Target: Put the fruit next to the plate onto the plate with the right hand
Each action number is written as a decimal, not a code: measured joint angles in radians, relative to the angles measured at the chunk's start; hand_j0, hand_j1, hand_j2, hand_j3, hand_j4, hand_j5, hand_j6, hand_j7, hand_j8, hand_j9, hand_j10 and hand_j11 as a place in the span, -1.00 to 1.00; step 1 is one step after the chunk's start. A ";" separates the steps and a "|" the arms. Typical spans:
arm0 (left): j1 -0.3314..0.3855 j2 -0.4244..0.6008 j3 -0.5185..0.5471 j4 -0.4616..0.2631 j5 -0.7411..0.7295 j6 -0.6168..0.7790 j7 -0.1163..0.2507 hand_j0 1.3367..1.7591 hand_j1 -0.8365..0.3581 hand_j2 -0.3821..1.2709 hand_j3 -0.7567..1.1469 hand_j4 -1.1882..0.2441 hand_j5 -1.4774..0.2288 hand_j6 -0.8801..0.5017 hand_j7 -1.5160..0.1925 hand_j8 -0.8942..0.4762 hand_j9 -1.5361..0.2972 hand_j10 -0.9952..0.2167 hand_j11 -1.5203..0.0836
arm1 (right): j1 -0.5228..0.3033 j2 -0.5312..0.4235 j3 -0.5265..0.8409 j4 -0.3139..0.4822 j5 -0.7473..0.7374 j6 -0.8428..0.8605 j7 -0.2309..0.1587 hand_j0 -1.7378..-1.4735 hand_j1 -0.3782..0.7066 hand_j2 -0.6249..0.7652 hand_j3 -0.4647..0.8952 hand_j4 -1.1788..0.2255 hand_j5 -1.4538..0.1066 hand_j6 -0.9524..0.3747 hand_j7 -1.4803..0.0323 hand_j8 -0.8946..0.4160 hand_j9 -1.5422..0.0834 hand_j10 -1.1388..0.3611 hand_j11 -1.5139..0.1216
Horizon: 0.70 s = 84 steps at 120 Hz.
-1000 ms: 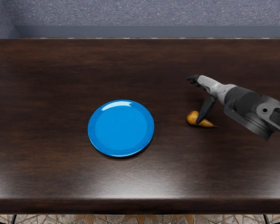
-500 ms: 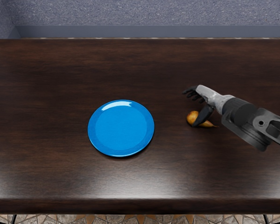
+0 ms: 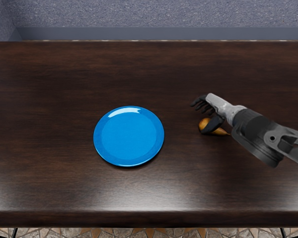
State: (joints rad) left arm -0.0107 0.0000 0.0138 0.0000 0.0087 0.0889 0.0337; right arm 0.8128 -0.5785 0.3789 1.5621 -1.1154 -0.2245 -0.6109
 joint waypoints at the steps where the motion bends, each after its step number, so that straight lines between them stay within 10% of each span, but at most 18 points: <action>1: 0.000 0.000 0.000 0.000 0.000 0.000 0.000 0.52 0.98 -0.54 -0.21 0.66 0.73 0.27 0.77 0.30 0.68 0.64 0.90 | 0.000 0.000 -0.001 0.000 0.000 0.000 0.000 -0.40 -0.10 -0.21 -0.32 0.13 0.23 -0.15 0.30 -0.22 0.29 0.01 0.24; 84: 0.000 0.000 0.000 0.000 0.000 0.000 0.000 0.52 0.98 -0.54 -0.21 0.66 0.73 0.27 0.77 0.30 0.68 0.64 0.90 | -0.026 -0.013 -0.008 0.001 -0.001 -0.004 0.000 -0.39 0.17 -0.25 -0.32 -0.05 0.03 -0.33 0.09 -0.35 0.09 -0.16 0.05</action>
State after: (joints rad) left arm -0.0107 0.0000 0.0138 0.0000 0.0089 0.0885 0.0337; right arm 0.7864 -0.5916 0.3707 1.5627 -1.1169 -0.2287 -0.6109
